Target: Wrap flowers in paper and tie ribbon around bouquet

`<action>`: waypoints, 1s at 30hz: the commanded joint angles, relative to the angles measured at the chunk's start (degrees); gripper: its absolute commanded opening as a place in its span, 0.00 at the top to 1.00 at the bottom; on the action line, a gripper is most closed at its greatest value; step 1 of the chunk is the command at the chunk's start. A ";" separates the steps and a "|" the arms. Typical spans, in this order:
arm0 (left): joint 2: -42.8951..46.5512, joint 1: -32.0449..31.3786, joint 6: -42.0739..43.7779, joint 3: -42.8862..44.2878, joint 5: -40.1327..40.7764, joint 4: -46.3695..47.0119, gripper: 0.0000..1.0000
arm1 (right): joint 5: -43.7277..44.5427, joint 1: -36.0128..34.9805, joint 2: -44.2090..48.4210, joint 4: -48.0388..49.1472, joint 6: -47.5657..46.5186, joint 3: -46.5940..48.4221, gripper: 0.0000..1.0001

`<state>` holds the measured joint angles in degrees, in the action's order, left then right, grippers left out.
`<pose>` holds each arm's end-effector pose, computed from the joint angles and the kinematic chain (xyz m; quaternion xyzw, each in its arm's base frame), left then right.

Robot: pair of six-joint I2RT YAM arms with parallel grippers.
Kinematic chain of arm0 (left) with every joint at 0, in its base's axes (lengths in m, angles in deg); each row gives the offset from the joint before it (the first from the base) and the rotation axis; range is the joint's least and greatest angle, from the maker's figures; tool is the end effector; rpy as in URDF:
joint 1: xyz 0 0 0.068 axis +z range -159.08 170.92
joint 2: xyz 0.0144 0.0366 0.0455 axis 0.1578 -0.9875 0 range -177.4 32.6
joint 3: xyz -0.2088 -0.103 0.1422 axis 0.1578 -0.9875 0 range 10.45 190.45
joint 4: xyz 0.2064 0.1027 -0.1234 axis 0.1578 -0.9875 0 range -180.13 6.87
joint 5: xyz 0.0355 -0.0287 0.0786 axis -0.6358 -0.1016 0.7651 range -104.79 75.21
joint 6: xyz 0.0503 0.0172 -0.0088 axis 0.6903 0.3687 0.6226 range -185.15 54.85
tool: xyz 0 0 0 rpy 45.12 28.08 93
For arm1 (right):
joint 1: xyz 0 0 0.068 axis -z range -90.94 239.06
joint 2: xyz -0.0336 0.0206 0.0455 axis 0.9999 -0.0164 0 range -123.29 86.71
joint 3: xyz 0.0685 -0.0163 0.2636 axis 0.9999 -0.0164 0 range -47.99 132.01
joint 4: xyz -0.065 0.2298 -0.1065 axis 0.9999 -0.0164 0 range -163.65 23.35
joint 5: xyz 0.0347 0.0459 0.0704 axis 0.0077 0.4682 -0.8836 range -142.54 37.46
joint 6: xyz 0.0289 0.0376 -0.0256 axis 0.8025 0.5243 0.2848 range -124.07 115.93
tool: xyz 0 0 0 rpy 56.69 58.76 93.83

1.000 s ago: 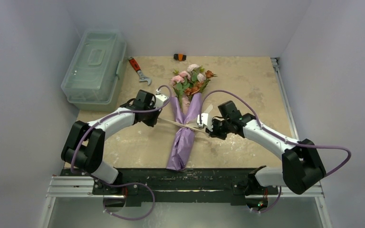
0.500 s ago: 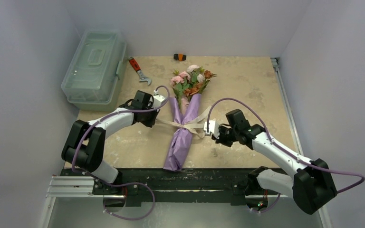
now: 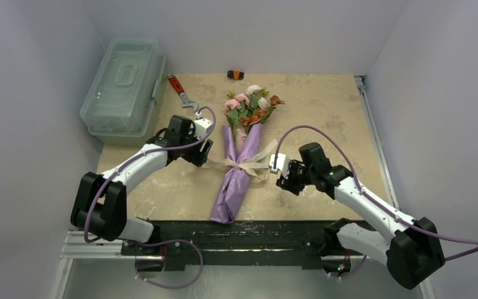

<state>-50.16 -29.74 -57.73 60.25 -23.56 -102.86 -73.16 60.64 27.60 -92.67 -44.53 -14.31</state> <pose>0.2704 -0.1078 0.2057 0.2529 0.9105 -0.1088 0.3084 0.1686 0.1055 0.2050 -0.5740 0.7325 0.1340 0.3406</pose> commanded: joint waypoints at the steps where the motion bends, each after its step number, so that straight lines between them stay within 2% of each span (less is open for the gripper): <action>1: 5.63 0.10 -1.70 4.06 -0.45 -3.15 0.27 | -1.43 0.21 1.15 4.36 4.25 5.32 0.39; 3: 8.30 0.10 -2.53 5.17 1.12 -3.95 0.09 | -1.79 0.21 1.42 5.37 6.27 6.85 0.32; 4: 10.10 0.10 -3.06 5.73 2.20 -4.26 0.05 | -1.99 0.21 1.70 5.78 7.32 7.53 0.28; 8: 14.54 0.10 -6.59 8.77 6.91 -5.41 0.00 | -3.07 0.21 3.11 7.76 11.51 11.42 0.14; 9: 15.85 0.10 -6.91 9.44 6.85 -5.53 0.00 | -2.47 0.19 3.39 8.56 13.18 12.56 0.11; 10: 17.33 0.10 -8.40 9.67 6.49 -4.80 0.00 | -1.87 0.19 3.53 9.08 14.99 14.02 0.04; 11: 19.20 0.10 -9.78 9.59 6.07 -3.79 0.00 | -1.44 0.17 3.52 9.56 16.98 15.49 0.01; 15: 24.56 0.10 -18.47 9.33 5.19 -1.06 0.00 | -1.48 0.16 3.67 9.90 24.68 22.39 0.01; 18: 25.08 0.10 -22.96 14.91 2.42 -3.70 0.00 | 1.51 0.21 5.01 12.57 33.61 25.31 0.01; 21: 25.52 0.10 -32.26 16.49 9.79 -4.61 0.00 | 3.51 0.21 6.50 14.96 49.83 27.69 0.01; 24: 25.64 0.10 -37.29 16.28 11.35 -4.04 0.00 | 1.89 0.21 6.12 11.74 59.66 31.38 0.01; 28: 23.10 0.10 -42.27 22.51 14.18 -14.54 0.00 | 5.29 0.21 7.19 8.37 71.73 30.80 0.01; 30: 22.65 0.10 -43.48 25.25 15.08 -19.23 0.02 | 5.47 0.21 9.68 10.28 74.04 27.60 0.01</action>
<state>-26.69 -29.77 -94.08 78.94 -12.31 -113.15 -70.76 60.64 34.18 -82.16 14.92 16.04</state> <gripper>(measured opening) 0.993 0.987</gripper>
